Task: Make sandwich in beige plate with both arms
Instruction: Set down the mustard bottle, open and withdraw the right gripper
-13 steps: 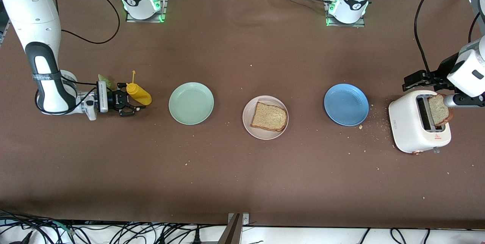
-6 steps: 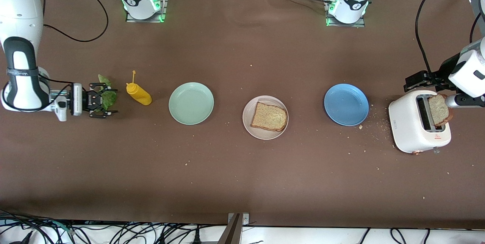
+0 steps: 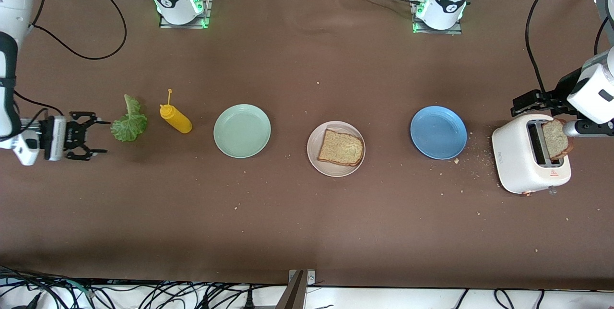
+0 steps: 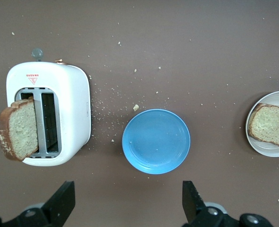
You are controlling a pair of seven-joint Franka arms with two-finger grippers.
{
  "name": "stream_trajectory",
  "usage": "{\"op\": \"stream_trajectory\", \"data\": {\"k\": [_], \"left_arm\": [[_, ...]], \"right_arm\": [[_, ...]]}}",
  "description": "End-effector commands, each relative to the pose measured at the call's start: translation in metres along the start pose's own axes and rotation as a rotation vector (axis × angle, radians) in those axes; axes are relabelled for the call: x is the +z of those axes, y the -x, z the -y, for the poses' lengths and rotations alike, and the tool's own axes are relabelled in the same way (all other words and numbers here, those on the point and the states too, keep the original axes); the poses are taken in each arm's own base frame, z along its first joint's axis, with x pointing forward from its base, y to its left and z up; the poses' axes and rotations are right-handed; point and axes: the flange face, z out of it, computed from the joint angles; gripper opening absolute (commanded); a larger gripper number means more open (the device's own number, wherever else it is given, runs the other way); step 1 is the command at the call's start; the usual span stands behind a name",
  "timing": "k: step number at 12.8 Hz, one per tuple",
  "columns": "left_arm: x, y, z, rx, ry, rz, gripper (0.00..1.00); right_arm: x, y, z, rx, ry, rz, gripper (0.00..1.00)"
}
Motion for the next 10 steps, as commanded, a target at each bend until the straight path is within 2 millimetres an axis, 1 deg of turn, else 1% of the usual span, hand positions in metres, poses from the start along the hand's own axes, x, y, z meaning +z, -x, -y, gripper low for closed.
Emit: {"op": "stream_trajectory", "data": {"k": [1,2,4,6,7,10], "left_arm": [[-0.005,-0.001,0.004,0.015,-0.044,-0.012,1.0],[-0.007,-0.001,0.004,0.013,-0.043,-0.013,1.0],[-0.007,-0.001,0.005,0.013,-0.043,-0.013,1.0],[-0.005,-0.001,0.003,0.015,-0.044,-0.01,1.0],[-0.005,-0.001,0.002,0.016,-0.044,-0.01,1.0],[-0.006,-0.001,0.0,0.018,-0.044,-0.01,1.0]], "right_arm": [[-0.069,-0.029,0.029,0.146,0.065,0.117,0.98],[-0.089,-0.043,0.04,0.196,0.095,0.164,0.98],[-0.121,-0.069,0.061,0.292,0.157,0.263,0.98],[-0.146,-0.102,0.082,0.431,0.235,0.34,0.98],[-0.157,-0.112,0.092,0.522,0.279,0.361,0.98],[-0.152,-0.135,0.107,0.725,0.346,0.424,0.99]]}}
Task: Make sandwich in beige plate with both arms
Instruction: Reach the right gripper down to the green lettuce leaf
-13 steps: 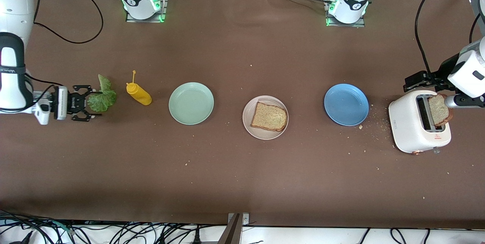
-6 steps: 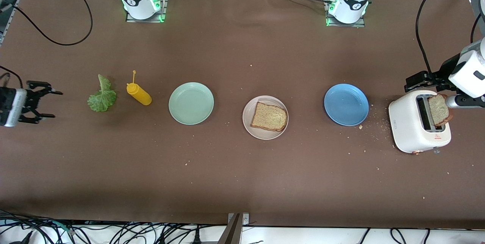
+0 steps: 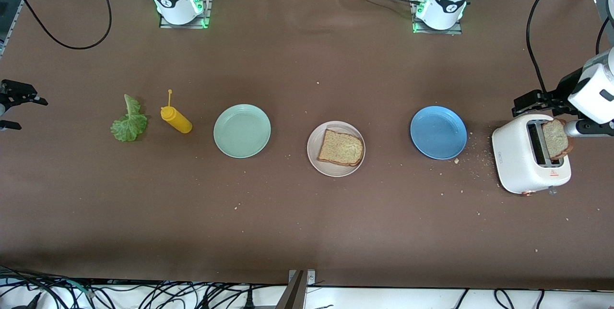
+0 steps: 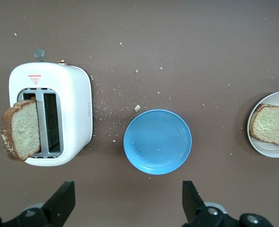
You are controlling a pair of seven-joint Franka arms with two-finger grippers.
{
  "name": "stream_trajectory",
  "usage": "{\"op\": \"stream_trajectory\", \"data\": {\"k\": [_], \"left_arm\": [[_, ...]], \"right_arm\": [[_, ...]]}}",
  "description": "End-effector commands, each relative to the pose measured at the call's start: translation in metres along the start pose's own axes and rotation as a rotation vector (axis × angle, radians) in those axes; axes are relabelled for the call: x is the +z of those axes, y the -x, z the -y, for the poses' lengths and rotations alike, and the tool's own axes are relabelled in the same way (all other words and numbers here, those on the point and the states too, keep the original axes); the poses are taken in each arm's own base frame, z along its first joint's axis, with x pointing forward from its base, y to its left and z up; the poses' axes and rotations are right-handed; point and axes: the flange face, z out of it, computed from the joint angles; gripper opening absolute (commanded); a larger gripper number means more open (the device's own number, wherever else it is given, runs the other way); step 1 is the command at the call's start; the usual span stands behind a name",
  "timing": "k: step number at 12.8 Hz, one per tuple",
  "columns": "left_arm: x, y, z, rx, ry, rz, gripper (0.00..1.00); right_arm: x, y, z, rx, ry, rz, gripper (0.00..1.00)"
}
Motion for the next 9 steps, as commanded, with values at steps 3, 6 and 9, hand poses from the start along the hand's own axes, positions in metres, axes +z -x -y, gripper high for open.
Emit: {"op": "stream_trajectory", "data": {"k": [3,6,9], "left_arm": [[-0.004,-0.002,0.001,0.016,-0.038,-0.008,1.0],[-0.005,-0.001,-0.002,0.018,-0.04,-0.008,1.0],[-0.005,-0.001,-0.004,0.021,-0.039,-0.01,1.0]], "right_arm": [[0.01,-0.006,0.048,0.266,0.071,0.118,0.99],[0.057,-0.001,0.059,0.316,0.071,0.094,0.99],[0.12,0.013,0.068,0.347,0.08,0.06,1.0]]}}
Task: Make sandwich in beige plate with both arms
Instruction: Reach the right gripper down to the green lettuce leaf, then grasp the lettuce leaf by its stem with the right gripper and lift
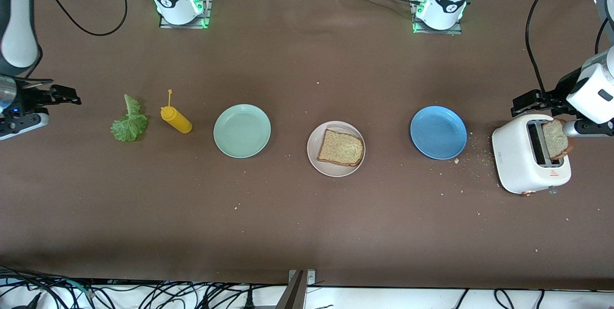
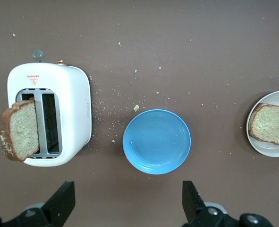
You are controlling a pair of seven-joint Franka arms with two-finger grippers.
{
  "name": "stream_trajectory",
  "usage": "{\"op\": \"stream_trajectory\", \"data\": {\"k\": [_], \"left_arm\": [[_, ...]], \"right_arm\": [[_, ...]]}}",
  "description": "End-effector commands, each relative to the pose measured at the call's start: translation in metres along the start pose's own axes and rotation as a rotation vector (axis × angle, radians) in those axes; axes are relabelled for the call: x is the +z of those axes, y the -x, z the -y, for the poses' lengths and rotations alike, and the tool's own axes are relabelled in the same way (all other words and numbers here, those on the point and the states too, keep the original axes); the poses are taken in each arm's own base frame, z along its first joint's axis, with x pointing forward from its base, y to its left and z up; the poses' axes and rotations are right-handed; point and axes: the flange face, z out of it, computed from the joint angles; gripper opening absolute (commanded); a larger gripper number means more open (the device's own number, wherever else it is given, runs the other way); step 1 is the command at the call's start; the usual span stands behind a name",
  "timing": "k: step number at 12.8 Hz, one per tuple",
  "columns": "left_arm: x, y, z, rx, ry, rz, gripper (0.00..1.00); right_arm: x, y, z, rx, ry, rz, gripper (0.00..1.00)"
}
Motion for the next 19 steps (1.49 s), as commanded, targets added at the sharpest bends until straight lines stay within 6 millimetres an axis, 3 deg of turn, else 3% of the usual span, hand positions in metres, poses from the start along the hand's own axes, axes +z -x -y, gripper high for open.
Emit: {"op": "stream_trajectory", "data": {"k": [1,5,9,11,16,18,19], "left_arm": [[-0.005,-0.001,-0.002,0.017,-0.04,-0.009,1.0],[-0.004,-0.001,-0.004,0.02,-0.04,-0.008,1.0],[-0.006,-0.001,-0.002,0.019,-0.04,-0.012,1.0],[-0.018,-0.003,0.0,0.022,-0.071,-0.038,1.0],[-0.01,-0.006,-0.009,0.034,-0.084,-0.027,1.0],[-0.01,-0.006,-0.01,0.036,-0.084,-0.027,1.0],[-0.009,-0.007,-0.011,0.036,-0.082,-0.026,1.0]], "right_arm": [[0.053,0.024,0.02,0.039,0.002,-0.025,0.99],[0.117,0.017,0.044,0.139,0.018,-0.017,0.99],[0.163,0.009,0.04,0.157,0.023,0.041,0.99],[0.186,0.003,0.035,0.158,0.046,0.04,0.99],[0.218,-0.001,0.037,0.201,0.008,0.064,0.99],[0.22,-0.005,0.04,0.193,0.014,0.06,0.98],[0.22,-0.006,0.04,0.192,0.018,0.052,0.91]]}}
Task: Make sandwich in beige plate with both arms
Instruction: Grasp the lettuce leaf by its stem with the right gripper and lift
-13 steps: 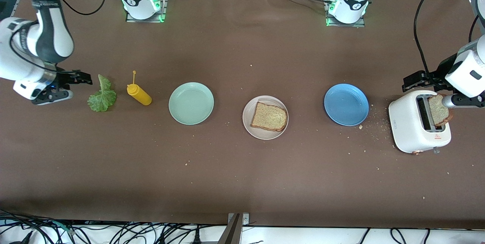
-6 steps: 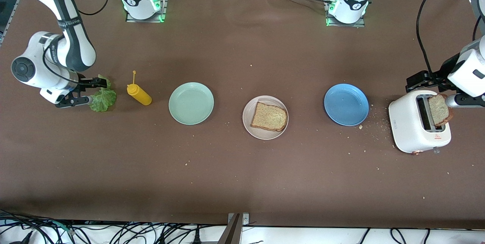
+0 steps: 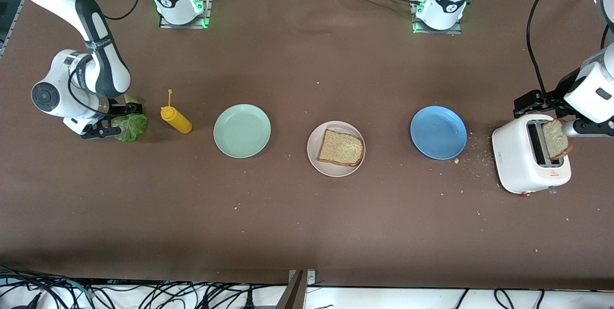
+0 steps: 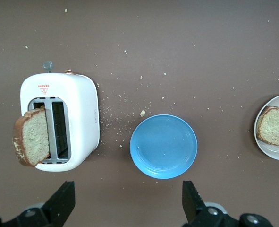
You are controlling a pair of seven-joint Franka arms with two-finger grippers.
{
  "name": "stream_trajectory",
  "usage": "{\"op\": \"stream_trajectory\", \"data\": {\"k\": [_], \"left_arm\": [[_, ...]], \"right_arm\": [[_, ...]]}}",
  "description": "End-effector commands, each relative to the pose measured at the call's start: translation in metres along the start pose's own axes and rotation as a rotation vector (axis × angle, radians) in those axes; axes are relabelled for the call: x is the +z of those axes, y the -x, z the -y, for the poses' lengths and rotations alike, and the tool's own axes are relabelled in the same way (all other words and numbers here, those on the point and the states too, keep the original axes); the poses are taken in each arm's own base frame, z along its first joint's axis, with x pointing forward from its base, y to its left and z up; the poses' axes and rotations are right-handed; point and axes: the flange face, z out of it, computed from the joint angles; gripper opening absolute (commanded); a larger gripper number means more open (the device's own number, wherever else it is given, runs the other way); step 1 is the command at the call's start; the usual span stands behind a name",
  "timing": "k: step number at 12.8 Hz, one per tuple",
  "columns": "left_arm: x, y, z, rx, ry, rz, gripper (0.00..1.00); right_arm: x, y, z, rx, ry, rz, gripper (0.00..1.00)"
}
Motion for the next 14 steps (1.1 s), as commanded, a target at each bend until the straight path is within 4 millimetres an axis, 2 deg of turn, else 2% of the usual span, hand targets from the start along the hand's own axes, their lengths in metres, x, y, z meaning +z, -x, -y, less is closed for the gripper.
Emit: {"op": "stream_trajectory", "data": {"k": [1,2,6,7,9,12,14], "left_arm": [[-0.003,-0.003,-0.003,0.014,-0.035,-0.005,1.0],[-0.003,-0.003,-0.004,0.016,-0.035,-0.006,1.0],[0.006,-0.007,-0.008,0.019,-0.036,0.008,1.0],[0.006,-0.007,-0.008,0.019,-0.036,0.009,1.0],[0.004,-0.006,-0.009,0.021,-0.035,0.005,1.0],[0.003,-0.006,-0.01,0.022,-0.032,0.004,1.0],[0.001,-0.006,-0.011,0.031,-0.033,-0.002,1.0]], "right_arm": [[0.004,-0.006,0.002,-0.005,0.006,-0.016,0.73],[0.006,-0.006,0.002,-0.007,0.007,-0.013,0.54],[0.008,-0.008,0.004,-0.014,0.011,-0.009,0.04],[0.002,-0.012,0.005,-0.025,0.014,-0.021,0.0],[-0.012,-0.016,0.004,-0.094,0.017,-0.043,0.0],[-0.066,-0.025,0.001,-0.199,0.015,-0.094,0.0],[-0.108,-0.032,0.0,-0.263,0.003,-0.096,0.0]]}}
